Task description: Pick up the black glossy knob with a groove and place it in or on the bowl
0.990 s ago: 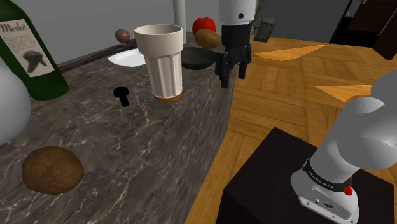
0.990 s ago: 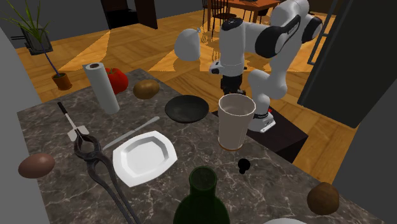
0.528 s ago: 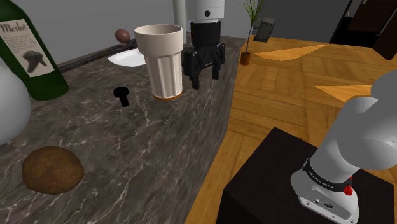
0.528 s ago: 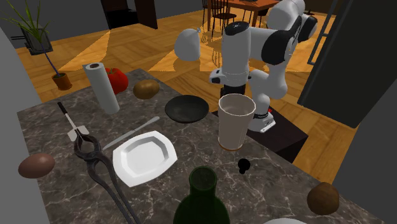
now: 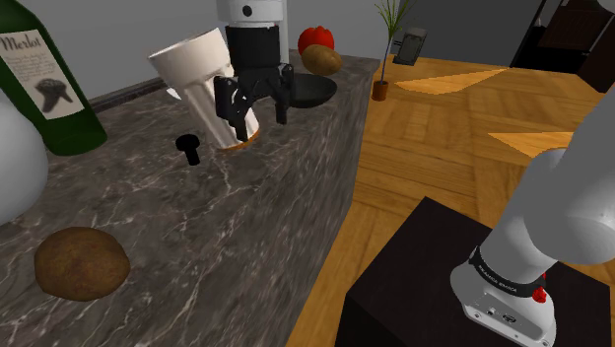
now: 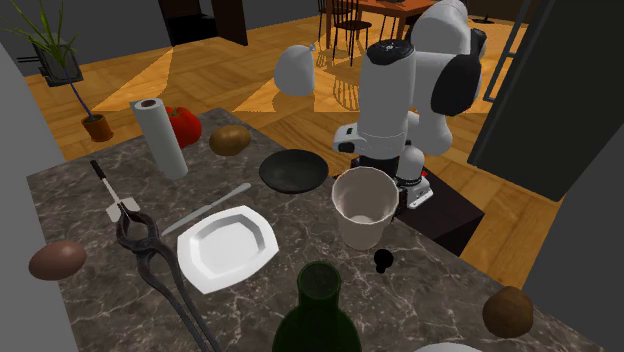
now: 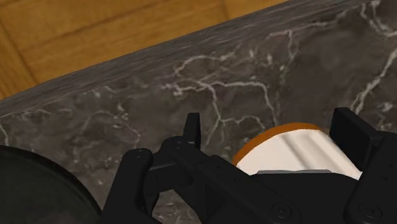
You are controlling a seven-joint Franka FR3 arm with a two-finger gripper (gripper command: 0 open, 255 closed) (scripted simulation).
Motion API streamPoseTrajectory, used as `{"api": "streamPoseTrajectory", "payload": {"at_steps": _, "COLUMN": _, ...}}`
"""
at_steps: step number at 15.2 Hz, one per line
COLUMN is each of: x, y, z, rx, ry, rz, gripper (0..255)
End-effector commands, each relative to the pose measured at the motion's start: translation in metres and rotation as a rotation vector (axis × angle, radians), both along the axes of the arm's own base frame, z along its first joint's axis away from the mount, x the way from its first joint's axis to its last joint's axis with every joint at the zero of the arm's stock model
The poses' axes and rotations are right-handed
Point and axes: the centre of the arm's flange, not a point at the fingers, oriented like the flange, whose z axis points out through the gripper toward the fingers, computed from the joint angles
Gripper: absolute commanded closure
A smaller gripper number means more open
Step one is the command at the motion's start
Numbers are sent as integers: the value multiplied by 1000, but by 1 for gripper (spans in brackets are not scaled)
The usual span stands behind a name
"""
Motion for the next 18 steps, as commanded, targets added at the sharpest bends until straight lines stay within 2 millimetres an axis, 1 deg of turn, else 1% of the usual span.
{"api": "streamPoseTrajectory", "payload": {"at_steps": 1, "x": 10, "y": 21, "z": 3, "rx": 5, "ry": -12, "rz": 9, "gripper": 0}}
{"api": "streamPoseTrajectory", "payload": {"at_steps": 8, "x": 44, "y": 100, "z": 19, "rx": 20, "ry": -53, "rz": 42, "gripper": 0}}
{"api": "streamPoseTrajectory", "payload": {"at_steps": 9, "x": 46, "y": 107, "z": 21, "rx": 22, "ry": -57, "rz": 45, "gripper": 0}}
{"api": "streamPoseTrajectory", "payload": {"at_steps": 16, "x": 46, "y": 110, "z": -16, "rx": 22, "ry": -57, "rz": 45, "gripper": 0}}
{"api": "streamPoseTrajectory", "payload": {"at_steps": 18, "x": 46, "y": 110, "z": -19, "rx": 22, "ry": -57, "rz": 45, "gripper": 0}}
